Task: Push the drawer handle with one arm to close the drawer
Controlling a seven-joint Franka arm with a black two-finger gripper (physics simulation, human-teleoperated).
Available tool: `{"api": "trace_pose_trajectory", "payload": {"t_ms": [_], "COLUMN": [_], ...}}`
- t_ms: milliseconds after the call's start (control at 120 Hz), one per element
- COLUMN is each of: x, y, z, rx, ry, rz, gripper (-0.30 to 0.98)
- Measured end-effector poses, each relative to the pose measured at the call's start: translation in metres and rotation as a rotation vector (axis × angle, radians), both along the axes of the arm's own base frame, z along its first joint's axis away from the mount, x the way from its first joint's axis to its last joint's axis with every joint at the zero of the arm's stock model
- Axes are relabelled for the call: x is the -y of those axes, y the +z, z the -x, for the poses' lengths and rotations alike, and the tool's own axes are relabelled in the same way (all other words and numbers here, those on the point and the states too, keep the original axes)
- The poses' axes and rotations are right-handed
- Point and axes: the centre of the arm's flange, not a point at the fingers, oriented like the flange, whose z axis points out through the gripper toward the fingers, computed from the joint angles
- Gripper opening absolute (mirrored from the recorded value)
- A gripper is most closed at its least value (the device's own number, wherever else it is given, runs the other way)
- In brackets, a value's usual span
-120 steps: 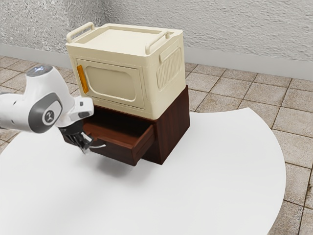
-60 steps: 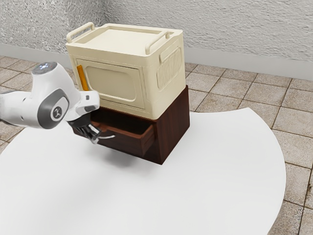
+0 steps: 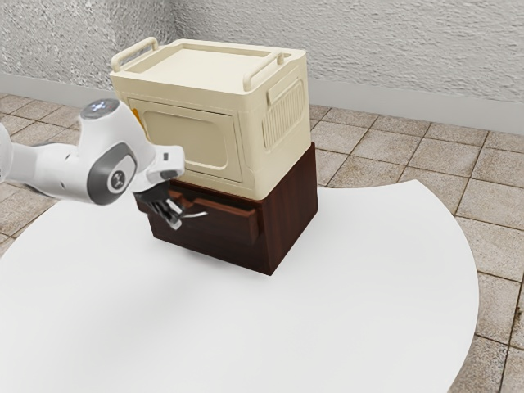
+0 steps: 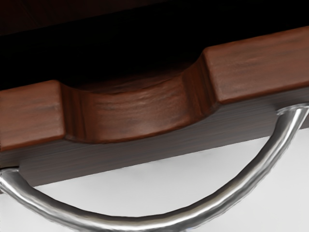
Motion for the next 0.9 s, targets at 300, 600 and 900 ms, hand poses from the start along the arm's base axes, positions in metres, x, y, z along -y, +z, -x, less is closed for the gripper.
{"api": "trace_pose_trajectory", "payload": {"t_ms": [300,600,900], "x": [0.006,0.006,0.045], "y": [-0.009,-0.010,0.136], "z": [-0.026,-0.038,0.064], "rx": [0.000,0.004,0.039], "ry": [-0.034,-0.046,-0.004], "rz": [0.005,0.009,-0.068], "gripper": [-0.10,-0.11,0.18]}}
